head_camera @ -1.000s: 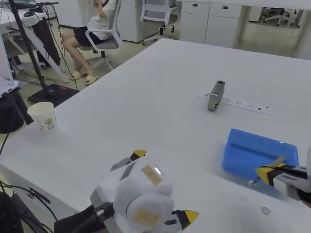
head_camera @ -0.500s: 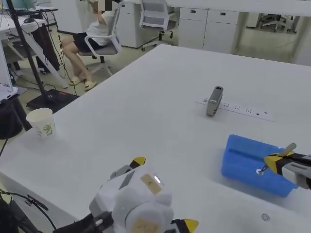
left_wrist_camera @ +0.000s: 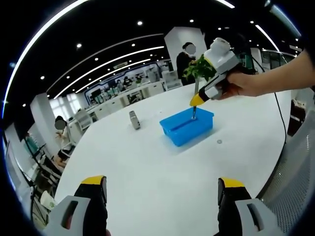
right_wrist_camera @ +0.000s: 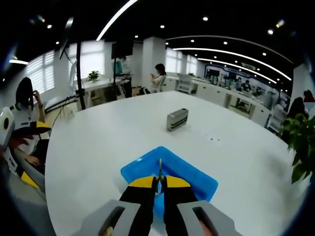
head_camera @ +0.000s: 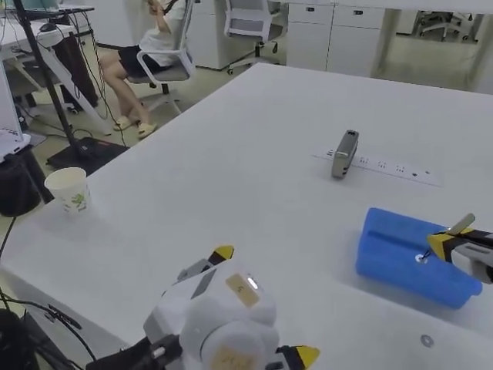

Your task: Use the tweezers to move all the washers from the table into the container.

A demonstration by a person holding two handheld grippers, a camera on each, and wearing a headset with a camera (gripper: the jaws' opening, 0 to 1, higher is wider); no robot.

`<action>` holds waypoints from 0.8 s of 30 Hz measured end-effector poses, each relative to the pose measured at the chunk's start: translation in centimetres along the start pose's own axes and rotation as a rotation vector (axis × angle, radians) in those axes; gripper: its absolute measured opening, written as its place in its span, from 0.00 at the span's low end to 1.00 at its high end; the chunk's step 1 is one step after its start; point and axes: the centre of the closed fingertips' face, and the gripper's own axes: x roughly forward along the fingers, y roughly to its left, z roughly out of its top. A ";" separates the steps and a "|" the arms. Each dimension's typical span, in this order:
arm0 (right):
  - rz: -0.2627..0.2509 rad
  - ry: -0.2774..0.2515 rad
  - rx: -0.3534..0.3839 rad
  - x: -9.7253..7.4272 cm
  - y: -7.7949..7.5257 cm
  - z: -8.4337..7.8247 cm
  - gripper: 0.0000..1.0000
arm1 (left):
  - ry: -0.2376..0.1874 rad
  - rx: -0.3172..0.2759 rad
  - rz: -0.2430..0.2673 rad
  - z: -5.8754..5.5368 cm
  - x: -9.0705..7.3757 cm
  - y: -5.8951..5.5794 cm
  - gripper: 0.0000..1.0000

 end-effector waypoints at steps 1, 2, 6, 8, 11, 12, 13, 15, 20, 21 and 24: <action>-0.001 0.003 0.001 0.1 -0.1 -0.1 0.02 | 0.000 -0.001 0.001 0.0 0.0 0.0 0.96; -0.003 0.005 0.001 0.2 -0.2 -0.2 0.02 | 0.001 -0.001 0.002 0.0 0.0 0.1 0.96; -0.008 0.020 0.009 0.7 -0.6 -0.8 0.02 | 0.002 -0.002 0.000 0.0 0.0 0.0 0.96; -0.008 0.026 0.014 0.9 -0.7 -1.0 0.02 | 0.004 0.001 -0.006 0.0 0.0 -0.1 0.96; -0.003 0.036 0.024 1.3 -0.7 -1.4 0.02 | 0.003 -0.008 -0.013 0.0 0.0 -0.2 0.96; -0.002 0.040 0.030 1.5 -0.7 -1.6 0.02 | 0.001 -0.014 -0.014 0.0 0.0 -0.2 0.96; 0.001 0.044 0.033 1.7 -0.7 -1.8 0.02 | 0.001 -0.015 -0.013 0.0 0.0 -0.1 0.96; 0.001 0.056 0.035 2.1 -0.7 -2.3 0.02 | 0.005 -0.017 -0.012 0.0 0.0 -0.1 0.96; 0.000 0.073 0.055 2.8 -0.6 -3.1 0.02 | 0.013 -0.015 -0.016 -0.2 0.1 -0.1 0.96; 0.000 0.076 0.055 2.9 -0.6 -3.2 0.02 | 0.015 -0.015 -0.016 -0.2 0.1 -0.1 0.96; 0.000 0.083 0.057 3.1 -0.6 -3.5 0.02 | 0.020 -0.012 -0.017 -0.3 0.1 -0.2 0.96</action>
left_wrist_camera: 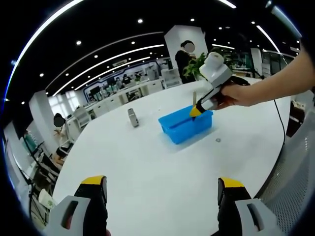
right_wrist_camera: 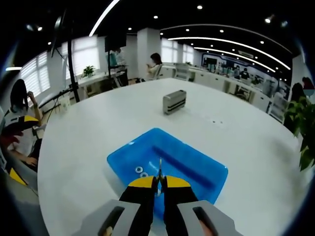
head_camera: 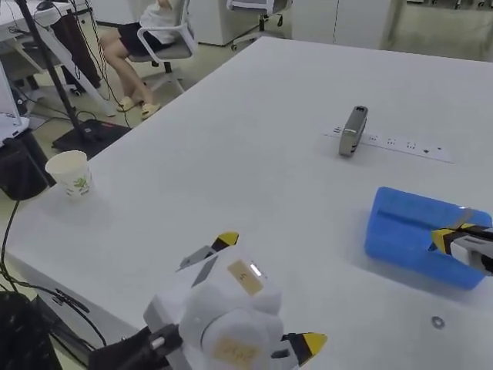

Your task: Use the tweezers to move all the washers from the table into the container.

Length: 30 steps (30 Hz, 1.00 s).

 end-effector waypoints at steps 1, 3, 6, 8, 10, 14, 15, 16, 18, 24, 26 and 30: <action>-0.001 0.004 0.000 0.1 0.0 -0.1 0.02 | 0.002 0.003 0.000 -0.1 0.0 0.0 0.96; 0.000 0.011 0.003 0.3 -0.1 -0.4 0.02 | 0.003 0.005 0.000 -0.1 0.0 0.0 0.96; 0.004 0.021 0.009 0.6 -0.1 -0.7 0.02 | 0.004 0.004 0.000 -0.1 0.1 0.0 0.96; 0.000 0.025 0.004 0.7 -0.1 -0.8 0.02 | 0.004 0.004 0.002 -0.1 0.1 0.1 0.96; 0.000 0.021 0.011 0.7 -0.2 -0.7 0.02 | 0.006 0.003 0.003 -0.2 0.1 0.1 0.96; 0.001 0.021 0.018 0.8 -0.2 -0.7 0.03 | 0.007 0.005 0.000 -0.2 0.1 0.1 0.96; 0.001 0.021 0.021 0.8 -0.2 -0.7 0.03 | 0.007 0.005 -0.001 -0.2 0.1 0.0 0.96; 0.003 0.020 0.023 0.7 -0.2 -0.7 0.03 | 0.007 0.006 -0.002 -0.2 0.1 0.0 0.96; 0.004 0.023 0.033 0.7 -0.3 -0.8 0.03 | 0.008 0.006 -0.002 -0.2 0.1 0.0 0.96; 0.025 0.010 0.098 0.4 -0.3 -0.5 0.04 | 0.006 0.005 -0.001 -0.2 0.1 0.0 0.96; 0.017 -0.003 0.090 -0.1 -0.3 -0.1 0.04 | 0.007 0.008 0.001 -0.2 0.0 0.0 0.95; 0.014 -0.034 0.067 -1.3 -0.2 0.9 0.03 | 0.001 0.006 0.006 -0.1 -0.1 0.1 0.95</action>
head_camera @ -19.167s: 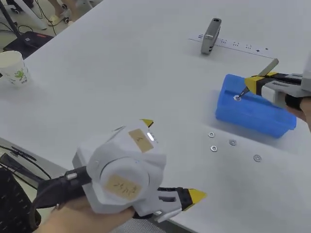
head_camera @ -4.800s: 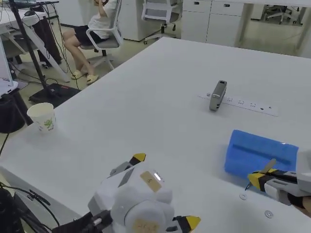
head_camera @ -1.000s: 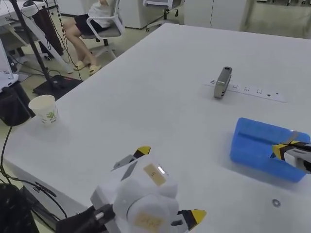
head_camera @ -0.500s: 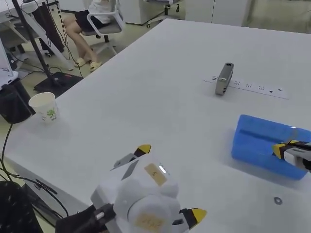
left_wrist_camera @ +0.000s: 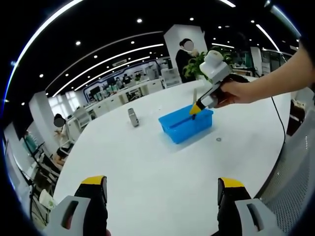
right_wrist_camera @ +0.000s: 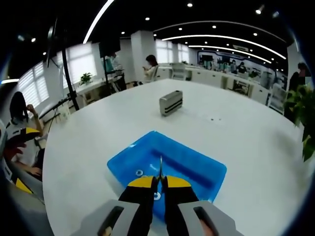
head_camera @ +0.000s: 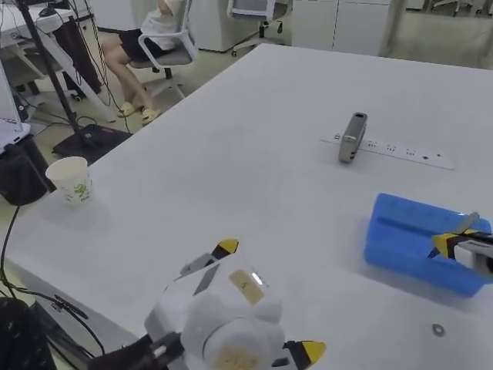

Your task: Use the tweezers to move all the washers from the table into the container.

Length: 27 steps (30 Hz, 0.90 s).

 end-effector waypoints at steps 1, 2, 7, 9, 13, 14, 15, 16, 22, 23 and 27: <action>-0.004 -0.013 -0.014 -0.4 0.0 0.4 0.03 | -0.002 -0.001 0.000 0.0 0.0 0.0 0.95; -0.005 -0.019 -0.022 -0.7 0.1 0.6 0.03 | -0.004 -0.001 0.001 0.1 0.0 0.0 0.95; 0.008 -0.054 -0.038 -2.3 0.3 1.7 0.03 | -0.010 0.008 0.007 0.2 -0.1 0.1 0.95; 0.012 -0.068 -0.039 -3.1 0.5 1.9 0.03 | -0.012 0.007 0.007 0.3 -0.2 0.1 0.95; 0.018 -0.087 -0.040 -4.4 0.7 2.1 0.03 | -0.011 0.009 0.009 0.3 -0.2 0.1 0.95; 0.023 -0.091 -0.045 -4.7 0.9 2.1 0.03 | -0.016 0.013 0.014 0.4 -0.2 0.2 0.95; 0.029 -0.089 -0.052 -4.8 1.0 2.1 0.03 | -0.018 0.014 0.015 0.5 -0.2 0.2 0.95; 0.035 -0.084 -0.057 -5.0 1.1 1.9 0.03 | -0.021 0.012 0.014 0.5 -0.2 0.2 0.95; 0.050 -0.074 -0.061 -5.5 1.8 1.0 0.03 | -0.025 0.007 0.021 0.6 -0.2 0.4 0.95; 0.053 -0.070 -0.060 -5.5 1.9 0.7 0.03 | -0.025 0.005 0.021 0.6 -0.2 0.4 0.95; 0.061 -0.049 -0.051 -5.4 2.4 -0.7 0.03 | -0.029 -0.001 0.019 0.7 -0.1 0.4 0.95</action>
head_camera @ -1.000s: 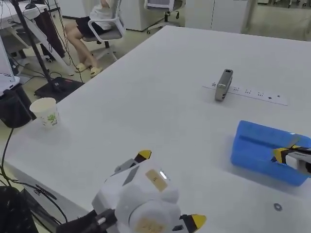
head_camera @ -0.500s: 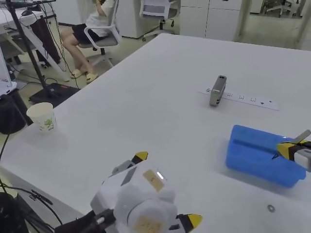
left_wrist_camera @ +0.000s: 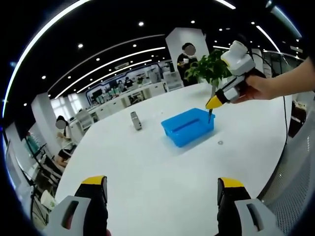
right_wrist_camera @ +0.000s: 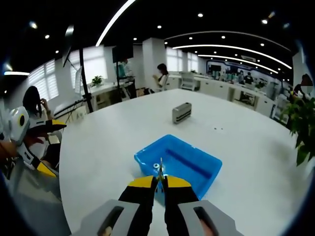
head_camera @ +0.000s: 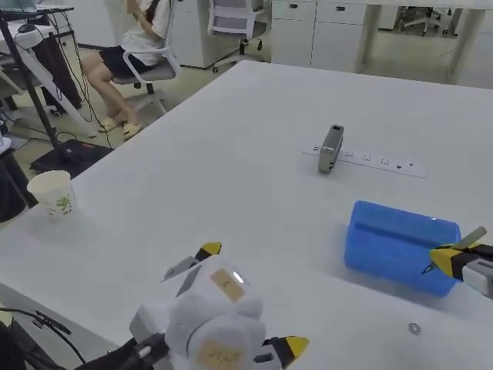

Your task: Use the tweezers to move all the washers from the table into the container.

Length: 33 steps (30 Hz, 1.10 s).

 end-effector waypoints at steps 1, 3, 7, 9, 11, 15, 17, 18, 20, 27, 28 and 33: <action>0.001 0.003 0.005 0.0 0.1 -0.3 0.03 | 0.000 0.001 0.001 0.0 0.0 0.0 0.95; 0.010 0.015 0.017 0.1 0.4 -1.0 0.04 | 0.001 0.001 0.001 0.0 0.0 0.0 0.95; 0.020 0.048 0.029 0.3 1.1 -2.6 0.04 | 0.000 0.003 0.002 0.0 0.0 0.0 0.95; 0.022 0.055 0.032 0.3 1.3 -3.1 0.04 | 0.000 0.002 0.003 -0.1 0.0 0.0 0.95; 0.021 0.066 0.037 0.3 1.4 -3.7 0.04 | 0.000 0.002 0.003 -0.1 0.0 -0.1 0.95; 0.016 0.089 0.032 0.4 1.4 -4.7 0.04 | 0.003 0.004 0.002 -0.1 0.0 -0.1 0.95; 0.015 0.100 0.033 0.4 1.4 -5.2 0.04 | 0.004 0.005 0.001 -0.2 0.0 -0.2 0.95; 0.016 0.104 0.035 0.4 1.4 -5.4 0.04 | 0.004 0.005 0.000 -0.2 0.0 -0.2 0.95; 0.023 0.110 0.044 0.4 1.6 -5.6 0.04 | 0.006 0.006 0.000 -0.2 0.0 -0.2 0.95; 0.026 0.130 0.030 0.5 1.8 -6.1 0.04 | 0.011 0.007 -0.002 -0.3 0.0 -0.2 0.95; 0.027 0.132 0.026 0.5 1.9 -6.1 0.04 | 0.011 0.008 -0.002 -0.3 0.0 -0.2 0.95; 0.020 0.138 0.004 0.6 2.0 -6.4 0.04 | 0.012 0.009 0.000 -0.3 0.0 -0.1 0.95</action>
